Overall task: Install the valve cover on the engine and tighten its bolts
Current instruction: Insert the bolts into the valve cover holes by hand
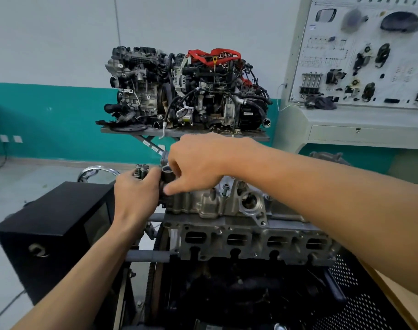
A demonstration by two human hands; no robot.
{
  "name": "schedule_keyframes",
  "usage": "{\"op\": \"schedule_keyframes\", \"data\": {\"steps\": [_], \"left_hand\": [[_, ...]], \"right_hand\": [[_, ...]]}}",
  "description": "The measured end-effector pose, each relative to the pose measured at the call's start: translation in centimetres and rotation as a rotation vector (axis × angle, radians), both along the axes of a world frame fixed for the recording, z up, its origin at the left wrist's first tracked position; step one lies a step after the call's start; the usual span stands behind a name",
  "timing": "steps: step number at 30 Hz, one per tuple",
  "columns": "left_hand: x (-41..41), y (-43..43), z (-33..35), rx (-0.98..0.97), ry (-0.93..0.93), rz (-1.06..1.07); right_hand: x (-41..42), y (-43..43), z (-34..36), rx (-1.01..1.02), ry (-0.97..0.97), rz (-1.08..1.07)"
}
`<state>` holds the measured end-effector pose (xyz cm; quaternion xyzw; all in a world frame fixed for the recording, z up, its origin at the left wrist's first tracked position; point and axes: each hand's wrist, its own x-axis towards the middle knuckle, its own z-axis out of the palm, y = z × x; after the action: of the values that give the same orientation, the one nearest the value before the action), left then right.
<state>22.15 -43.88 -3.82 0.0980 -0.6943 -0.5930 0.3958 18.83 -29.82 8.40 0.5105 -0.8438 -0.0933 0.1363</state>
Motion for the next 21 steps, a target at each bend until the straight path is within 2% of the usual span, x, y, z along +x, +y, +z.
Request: {"op": "schedule_keyframes", "data": {"steps": [4,10,15,21], "left_hand": [[-0.3,-0.1,0.0,0.014,0.000,0.002],[-0.5,-0.3,0.0,0.028,0.010,-0.018],[-0.5,-0.2,-0.1,0.048,0.019,-0.013],[-0.3,-0.2,-0.1,0.042,0.027,-0.037]], "right_hand": [[0.0,-0.4,0.1,0.102,-0.064,0.072],[-0.1,-0.4,0.4,0.050,-0.150,0.059],[-0.2,-0.5,-0.3,0.067,-0.099,0.010],[0.1,-0.2,-1.2,-0.036,-0.002,-0.038]]}}
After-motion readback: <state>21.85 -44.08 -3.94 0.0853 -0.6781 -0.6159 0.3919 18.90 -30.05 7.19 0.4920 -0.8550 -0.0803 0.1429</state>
